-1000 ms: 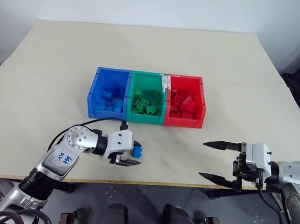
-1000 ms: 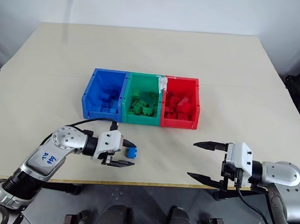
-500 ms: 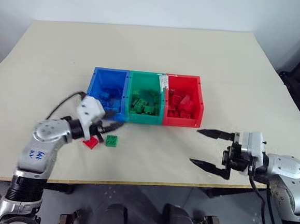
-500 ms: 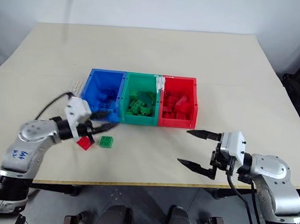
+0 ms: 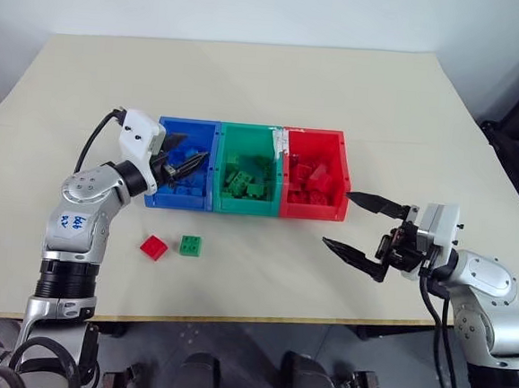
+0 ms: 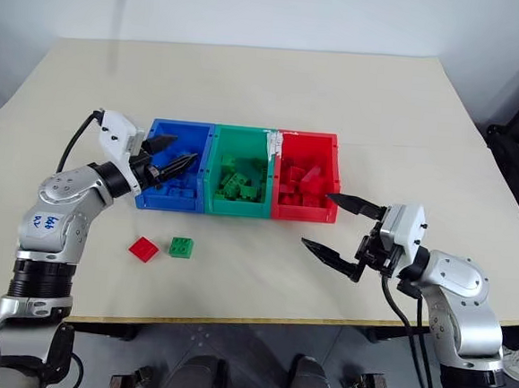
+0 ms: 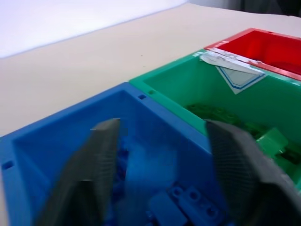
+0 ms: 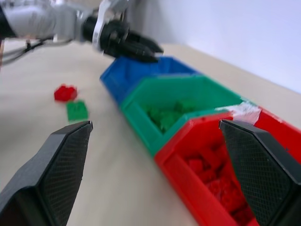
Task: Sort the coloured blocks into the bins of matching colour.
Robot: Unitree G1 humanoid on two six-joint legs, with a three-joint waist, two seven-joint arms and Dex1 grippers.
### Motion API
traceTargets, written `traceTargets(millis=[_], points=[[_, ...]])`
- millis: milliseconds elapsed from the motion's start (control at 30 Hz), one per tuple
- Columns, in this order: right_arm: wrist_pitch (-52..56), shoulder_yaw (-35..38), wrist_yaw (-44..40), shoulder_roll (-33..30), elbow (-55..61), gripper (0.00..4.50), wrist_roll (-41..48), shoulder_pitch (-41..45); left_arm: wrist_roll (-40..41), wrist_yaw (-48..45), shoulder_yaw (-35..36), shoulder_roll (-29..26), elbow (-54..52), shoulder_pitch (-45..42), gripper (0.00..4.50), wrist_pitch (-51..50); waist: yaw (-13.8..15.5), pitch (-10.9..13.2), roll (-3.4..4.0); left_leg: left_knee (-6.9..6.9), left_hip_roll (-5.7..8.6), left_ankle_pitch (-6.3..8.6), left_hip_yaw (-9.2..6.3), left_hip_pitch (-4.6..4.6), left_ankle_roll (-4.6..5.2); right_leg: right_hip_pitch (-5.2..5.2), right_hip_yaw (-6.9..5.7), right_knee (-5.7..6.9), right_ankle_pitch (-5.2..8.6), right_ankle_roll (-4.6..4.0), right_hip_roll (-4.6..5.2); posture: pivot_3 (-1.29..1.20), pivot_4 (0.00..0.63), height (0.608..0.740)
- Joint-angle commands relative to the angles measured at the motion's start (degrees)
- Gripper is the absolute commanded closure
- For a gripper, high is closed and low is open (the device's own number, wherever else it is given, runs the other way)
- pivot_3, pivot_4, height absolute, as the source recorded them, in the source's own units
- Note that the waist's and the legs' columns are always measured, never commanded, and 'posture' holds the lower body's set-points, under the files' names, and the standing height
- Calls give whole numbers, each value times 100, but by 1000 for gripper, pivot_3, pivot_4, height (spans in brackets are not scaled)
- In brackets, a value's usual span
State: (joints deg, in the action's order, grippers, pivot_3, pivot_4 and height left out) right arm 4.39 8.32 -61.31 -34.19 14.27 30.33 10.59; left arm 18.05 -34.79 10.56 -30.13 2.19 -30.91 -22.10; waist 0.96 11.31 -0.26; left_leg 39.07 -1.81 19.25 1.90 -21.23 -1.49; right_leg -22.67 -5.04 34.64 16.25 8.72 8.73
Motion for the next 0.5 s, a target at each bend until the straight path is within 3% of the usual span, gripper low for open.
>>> traceTargets(millis=[33,233,367,500], points=[[-216,-49,-176,-34,-105,0,-23,105,459,-479,475,-289,-704,546,111,207,-16,0,0,0,0,0,1,1,0,0,2,1,0,0,0,0,150,740],[-345,-276,-642,-89,-501,0,-24,437,1002,-1586,1688,-957,-984,2278,26,916,-116,0,0,-6,-5,3,7,3,-1,-5,9,0,0,-1,-1,0,150,740],[-200,-494,-1145,-215,-702,0,44,643,960,-2197,2290,-1413,-243,2953,26,1458,-70,0,0,-5,-6,11,8,3,2,-6,9,0,1,-1,-1,0,150,740],[-202,-767,-1670,-386,-834,0,-62,741,1095,-2958,2455,-1881,210,3440,26,1384,-53,0,0,-1,-5,18,9,3,7,-5,10,0,1,-1,-1,0,150,740]])
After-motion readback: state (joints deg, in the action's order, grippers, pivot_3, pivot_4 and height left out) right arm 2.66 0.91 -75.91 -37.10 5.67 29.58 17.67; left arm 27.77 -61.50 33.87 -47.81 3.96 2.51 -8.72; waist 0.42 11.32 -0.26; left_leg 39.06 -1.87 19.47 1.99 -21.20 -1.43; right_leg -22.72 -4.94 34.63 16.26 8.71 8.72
